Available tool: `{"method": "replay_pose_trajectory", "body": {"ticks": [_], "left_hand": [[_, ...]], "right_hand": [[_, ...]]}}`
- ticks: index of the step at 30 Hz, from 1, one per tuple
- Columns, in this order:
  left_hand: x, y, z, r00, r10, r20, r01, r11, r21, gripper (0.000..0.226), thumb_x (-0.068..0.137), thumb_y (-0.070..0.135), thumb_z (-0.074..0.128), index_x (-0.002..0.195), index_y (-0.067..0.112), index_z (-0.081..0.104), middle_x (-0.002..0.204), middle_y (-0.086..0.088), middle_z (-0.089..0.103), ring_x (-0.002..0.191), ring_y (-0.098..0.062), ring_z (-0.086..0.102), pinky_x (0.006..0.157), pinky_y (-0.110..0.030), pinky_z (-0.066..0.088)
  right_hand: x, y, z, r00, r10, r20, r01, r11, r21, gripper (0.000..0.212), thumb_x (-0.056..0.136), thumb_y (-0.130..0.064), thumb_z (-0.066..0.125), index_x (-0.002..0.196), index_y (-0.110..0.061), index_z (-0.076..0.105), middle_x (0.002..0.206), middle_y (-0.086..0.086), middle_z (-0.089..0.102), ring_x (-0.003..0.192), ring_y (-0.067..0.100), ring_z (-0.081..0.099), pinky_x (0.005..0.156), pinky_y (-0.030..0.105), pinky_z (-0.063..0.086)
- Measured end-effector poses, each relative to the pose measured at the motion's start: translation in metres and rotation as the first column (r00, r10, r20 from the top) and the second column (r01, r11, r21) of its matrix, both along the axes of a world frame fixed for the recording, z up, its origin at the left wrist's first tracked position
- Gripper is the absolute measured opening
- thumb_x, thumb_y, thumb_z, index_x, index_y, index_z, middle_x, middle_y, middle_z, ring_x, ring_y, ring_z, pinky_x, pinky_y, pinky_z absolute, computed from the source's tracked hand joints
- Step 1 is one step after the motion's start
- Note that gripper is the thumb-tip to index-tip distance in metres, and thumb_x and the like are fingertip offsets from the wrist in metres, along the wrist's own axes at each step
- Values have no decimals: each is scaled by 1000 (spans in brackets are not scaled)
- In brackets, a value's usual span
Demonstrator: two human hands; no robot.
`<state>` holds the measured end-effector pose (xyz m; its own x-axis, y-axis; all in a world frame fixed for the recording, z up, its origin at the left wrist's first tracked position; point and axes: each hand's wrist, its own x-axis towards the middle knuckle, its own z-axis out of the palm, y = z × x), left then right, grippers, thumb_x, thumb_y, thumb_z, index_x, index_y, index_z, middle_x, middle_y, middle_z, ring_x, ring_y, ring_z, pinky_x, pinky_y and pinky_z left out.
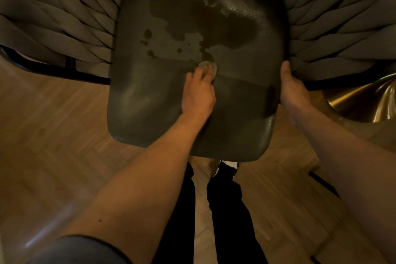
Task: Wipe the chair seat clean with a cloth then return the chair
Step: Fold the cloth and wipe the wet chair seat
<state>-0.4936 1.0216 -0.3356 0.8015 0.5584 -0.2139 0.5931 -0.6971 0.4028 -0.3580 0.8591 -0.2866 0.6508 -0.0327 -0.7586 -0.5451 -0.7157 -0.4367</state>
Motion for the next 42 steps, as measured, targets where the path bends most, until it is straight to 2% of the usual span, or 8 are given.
{"method": "replay_pose_trajectory", "body": {"ticks": [4,7,16,19,22,29,37,42], "left_hand": [[31,-50,1,986,-163,-40,162,986,-21,52,96,16,43,148,15,38,140,-9,44,109,-30,44,99,-34,35],[48,-89,3,970,-239,-34,237,970,-50,50,97,18,43,146,13,39,138,-8,46,103,-29,47,92,-34,38],[62,-119,4,943,-333,-3,331,938,-107,37,95,18,49,131,9,55,129,-8,51,97,-28,48,81,-37,45],[59,-101,7,902,-431,14,431,900,-62,41,96,22,48,135,8,51,130,-9,50,97,-30,47,82,-38,44],[52,-80,9,879,-476,-31,476,879,5,46,100,23,41,144,10,40,137,-8,43,103,-28,45,86,-36,41],[34,-21,10,922,-362,-135,372,926,57,53,101,19,35,153,19,23,145,-4,33,108,-29,41,92,-34,38],[-12,70,6,957,-190,-219,230,957,174,53,100,10,35,152,18,28,145,-9,37,110,-35,42,96,-40,39],[-45,127,8,961,-59,-271,130,960,250,54,96,8,38,150,13,33,140,-15,42,108,-40,43,96,-42,37]], "right_hand": [[18,-22,-47,995,-83,-50,86,994,74,142,33,-114,26,142,-29,57,141,-3,61,127,26,58,111,51,43],[29,-41,-87,987,-117,-111,131,984,125,148,23,-115,31,140,-29,59,137,-4,64,127,25,60,111,51,43],[9,-18,-29,983,-145,-109,162,972,168,111,57,-95,35,136,-21,63,128,1,69,118,22,65,108,48,48],[10,-12,-25,1000,-12,-9,13,993,118,80,80,-78,40,126,-19,68,122,2,70,115,25,65,105,45,50],[11,-7,-24,986,143,86,-147,988,40,46,102,-45,54,135,-13,61,120,3,64,116,21,60,99,30,44],[21,20,-20,952,266,148,-254,962,-98,65,91,-44,72,145,-15,51,142,6,59,133,28,54,100,28,42],[16,34,-26,948,277,157,-248,951,-184,95,78,-55,82,150,-12,40,151,9,49,141,31,44,113,40,42],[15,41,-27,950,269,155,-231,946,-227,97,77,-52,84,151,-11,37,152,11,47,143,33,41,113,40,40]]}}
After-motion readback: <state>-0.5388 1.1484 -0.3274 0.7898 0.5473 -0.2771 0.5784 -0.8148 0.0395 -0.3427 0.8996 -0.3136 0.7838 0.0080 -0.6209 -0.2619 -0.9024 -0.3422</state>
